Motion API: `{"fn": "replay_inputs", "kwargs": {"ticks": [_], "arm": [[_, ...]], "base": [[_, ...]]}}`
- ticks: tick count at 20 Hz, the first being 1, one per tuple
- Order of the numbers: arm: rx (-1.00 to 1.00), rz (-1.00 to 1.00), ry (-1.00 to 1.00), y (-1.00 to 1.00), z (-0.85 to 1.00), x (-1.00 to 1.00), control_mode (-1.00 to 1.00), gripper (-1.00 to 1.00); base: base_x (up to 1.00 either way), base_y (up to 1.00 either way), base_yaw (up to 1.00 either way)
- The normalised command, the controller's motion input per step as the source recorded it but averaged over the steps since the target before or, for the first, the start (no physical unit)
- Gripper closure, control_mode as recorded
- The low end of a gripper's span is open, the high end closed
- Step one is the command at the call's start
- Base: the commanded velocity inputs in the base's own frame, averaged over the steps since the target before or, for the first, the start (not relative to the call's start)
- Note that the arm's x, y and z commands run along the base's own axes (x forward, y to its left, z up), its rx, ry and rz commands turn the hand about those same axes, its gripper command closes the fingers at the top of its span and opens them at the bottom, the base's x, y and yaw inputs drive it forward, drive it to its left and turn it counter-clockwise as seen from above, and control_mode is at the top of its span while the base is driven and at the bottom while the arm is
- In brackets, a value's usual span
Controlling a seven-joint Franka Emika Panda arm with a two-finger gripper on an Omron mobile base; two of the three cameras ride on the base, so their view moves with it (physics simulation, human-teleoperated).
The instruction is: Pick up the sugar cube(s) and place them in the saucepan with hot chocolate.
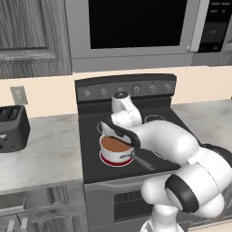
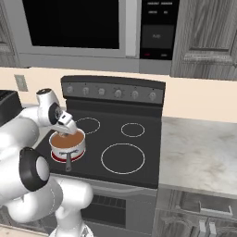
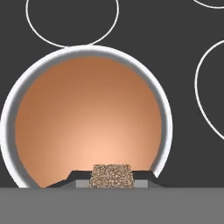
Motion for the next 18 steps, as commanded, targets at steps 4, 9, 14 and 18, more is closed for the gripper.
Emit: {"fn": "replay_inputs", "kwargs": {"ticks": [4, 9, 14, 18], "arm": [[0.0, 0.02, 0.02, 0.0, -0.2, 0.21, -1.0, -1.0], [0.0, 0.01, 0.0, 0.0, -0.08, 0.13, -1.0, -1.0], [0.0, 0.0, 0.0, 0.0, 0.0, 0.0, -1.0, -1.0], [0.0, 0.04, 0.0, 0.0, 0.02, -0.24, -1.0, -1.0]], "base": [[0.0, 0.0, 0.0], [0.0, 0.0, 0.0], [0.0, 0.0, 0.0], [0.0, 0.0, 0.0]]}}
